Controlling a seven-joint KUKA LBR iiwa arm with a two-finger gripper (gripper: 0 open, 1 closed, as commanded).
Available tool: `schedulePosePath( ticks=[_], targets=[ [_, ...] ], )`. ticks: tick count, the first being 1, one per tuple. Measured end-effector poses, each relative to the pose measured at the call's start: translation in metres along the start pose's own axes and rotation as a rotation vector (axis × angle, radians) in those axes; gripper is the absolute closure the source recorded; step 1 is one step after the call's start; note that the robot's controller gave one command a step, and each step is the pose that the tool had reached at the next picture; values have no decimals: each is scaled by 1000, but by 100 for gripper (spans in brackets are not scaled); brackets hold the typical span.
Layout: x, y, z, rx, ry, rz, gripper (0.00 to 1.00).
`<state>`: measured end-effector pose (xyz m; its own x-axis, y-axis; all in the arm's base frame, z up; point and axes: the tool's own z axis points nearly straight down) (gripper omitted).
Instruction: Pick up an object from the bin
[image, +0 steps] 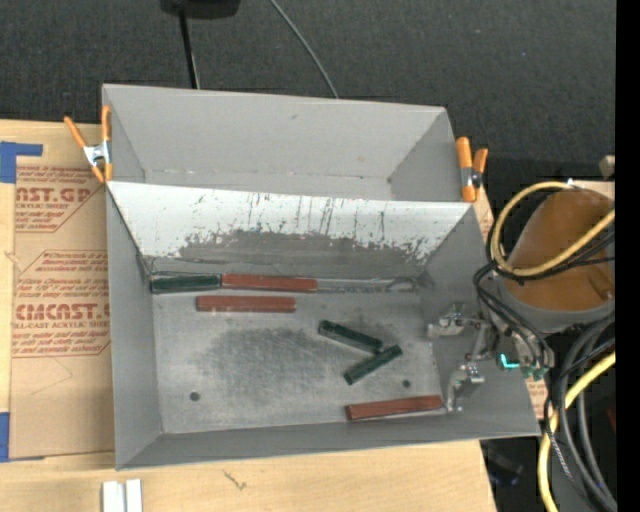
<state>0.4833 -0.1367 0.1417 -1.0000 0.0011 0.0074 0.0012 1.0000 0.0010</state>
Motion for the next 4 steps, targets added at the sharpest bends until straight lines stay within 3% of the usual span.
schedulePosePath(
  ticks=[1, 2, 4],
  targets=[
    [-2, 0, -4, 2, -7, -1, 0],
    [-19, 44, 63, 8, -40, -2, 100],
    [-18, 44, 61, 8, -37, -2, 100]
  ],
)
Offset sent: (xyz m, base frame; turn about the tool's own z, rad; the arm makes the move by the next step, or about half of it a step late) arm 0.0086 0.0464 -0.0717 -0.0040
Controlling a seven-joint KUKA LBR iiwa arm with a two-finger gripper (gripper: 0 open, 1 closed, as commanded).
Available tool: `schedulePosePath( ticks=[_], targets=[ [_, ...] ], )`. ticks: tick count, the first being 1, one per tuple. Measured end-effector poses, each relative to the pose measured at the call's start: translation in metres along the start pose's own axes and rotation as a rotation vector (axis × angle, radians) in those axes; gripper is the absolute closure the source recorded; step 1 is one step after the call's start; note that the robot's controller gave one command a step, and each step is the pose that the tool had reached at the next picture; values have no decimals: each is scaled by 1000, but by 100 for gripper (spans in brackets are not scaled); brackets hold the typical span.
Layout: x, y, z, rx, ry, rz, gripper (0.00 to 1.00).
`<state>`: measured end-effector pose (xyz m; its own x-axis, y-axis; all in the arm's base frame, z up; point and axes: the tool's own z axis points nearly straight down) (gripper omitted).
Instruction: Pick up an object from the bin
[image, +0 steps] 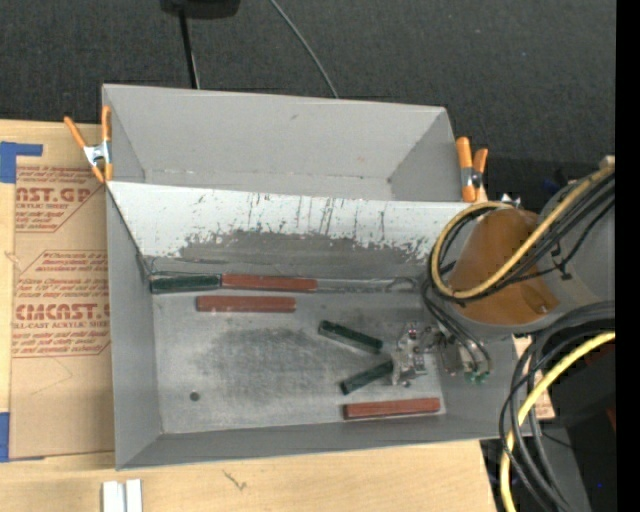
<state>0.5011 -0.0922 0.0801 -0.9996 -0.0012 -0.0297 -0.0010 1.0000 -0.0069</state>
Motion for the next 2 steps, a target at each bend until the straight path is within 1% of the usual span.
schedulePosePath(
  ticks=[1, 2],
  targets=[
    [-15, -23, -37, -11, 27, -254, 100],
    [-15, -22, -37, -10, 28, -255, 0]
  ],
)
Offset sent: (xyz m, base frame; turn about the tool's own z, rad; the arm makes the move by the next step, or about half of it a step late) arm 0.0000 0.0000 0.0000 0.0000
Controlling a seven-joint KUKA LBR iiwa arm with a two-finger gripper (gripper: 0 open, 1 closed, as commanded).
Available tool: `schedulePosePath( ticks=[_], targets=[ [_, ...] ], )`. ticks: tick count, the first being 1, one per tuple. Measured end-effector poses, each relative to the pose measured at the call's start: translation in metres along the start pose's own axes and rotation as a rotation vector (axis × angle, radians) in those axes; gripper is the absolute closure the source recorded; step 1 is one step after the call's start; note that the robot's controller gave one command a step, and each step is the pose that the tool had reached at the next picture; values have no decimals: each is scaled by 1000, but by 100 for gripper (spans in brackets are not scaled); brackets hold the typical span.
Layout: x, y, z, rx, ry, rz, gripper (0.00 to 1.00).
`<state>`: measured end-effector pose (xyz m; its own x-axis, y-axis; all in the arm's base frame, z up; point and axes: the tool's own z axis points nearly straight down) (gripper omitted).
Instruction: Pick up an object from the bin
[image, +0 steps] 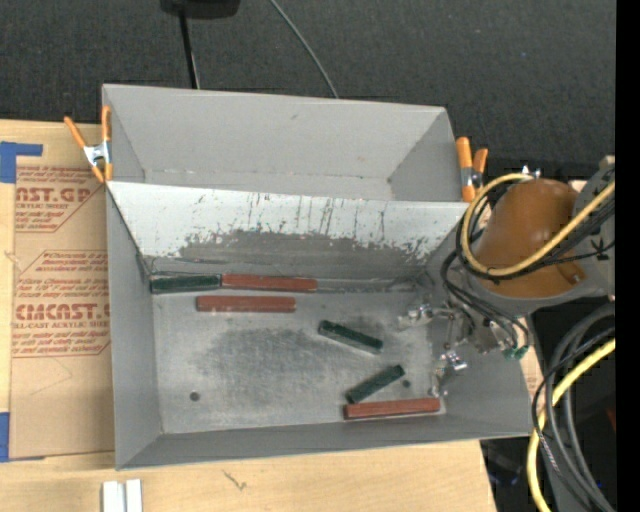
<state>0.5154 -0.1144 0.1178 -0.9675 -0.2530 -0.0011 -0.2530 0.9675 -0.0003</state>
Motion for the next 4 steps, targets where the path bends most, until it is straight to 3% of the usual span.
schedulePosePath(
  ticks=[1, 2, 3, 4],
  targets=[
    [0, 0, 0, 0, 0, 0, 0],
    [-26, 69, 36, 14, -37, -111, 100],
    [-26, 69, 36, 13, -36, -111, 100],
    [-26, 68, -97, 0, -3, -117, 100]
  ],
)
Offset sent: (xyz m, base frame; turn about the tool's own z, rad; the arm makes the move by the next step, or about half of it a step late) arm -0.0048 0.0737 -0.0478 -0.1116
